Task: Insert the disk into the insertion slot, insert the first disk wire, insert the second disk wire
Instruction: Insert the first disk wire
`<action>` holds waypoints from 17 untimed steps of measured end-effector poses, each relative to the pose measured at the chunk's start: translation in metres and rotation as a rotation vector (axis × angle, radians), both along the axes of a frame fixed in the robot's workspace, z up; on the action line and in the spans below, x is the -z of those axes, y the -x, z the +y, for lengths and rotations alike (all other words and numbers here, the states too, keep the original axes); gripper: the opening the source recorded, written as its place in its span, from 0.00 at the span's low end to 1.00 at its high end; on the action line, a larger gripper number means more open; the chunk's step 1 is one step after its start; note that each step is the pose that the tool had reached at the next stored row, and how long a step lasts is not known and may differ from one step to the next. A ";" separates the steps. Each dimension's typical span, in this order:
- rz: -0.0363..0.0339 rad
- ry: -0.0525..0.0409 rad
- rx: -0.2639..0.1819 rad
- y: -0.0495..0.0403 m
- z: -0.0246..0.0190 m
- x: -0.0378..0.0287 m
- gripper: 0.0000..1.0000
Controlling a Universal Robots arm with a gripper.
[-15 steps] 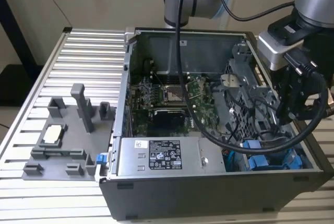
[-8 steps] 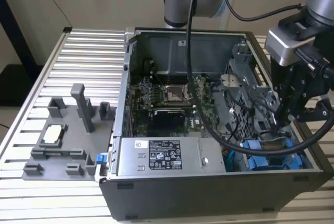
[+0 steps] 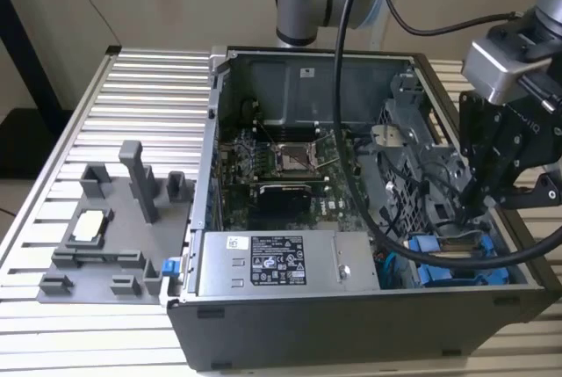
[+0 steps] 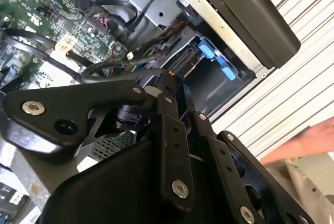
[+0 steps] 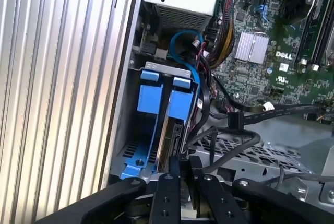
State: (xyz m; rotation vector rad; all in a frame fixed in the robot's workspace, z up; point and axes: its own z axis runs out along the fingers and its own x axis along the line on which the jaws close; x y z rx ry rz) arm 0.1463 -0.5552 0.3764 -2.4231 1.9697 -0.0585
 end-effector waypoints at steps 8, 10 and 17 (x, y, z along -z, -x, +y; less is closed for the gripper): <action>0.0053 -0.0003 0.073 0.0000 -0.0021 0.0099 0.19; 0.0055 -0.0023 0.095 0.0000 -0.0021 0.0115 0.19; 0.0063 -0.0183 0.133 -0.0005 -0.0038 0.0139 0.19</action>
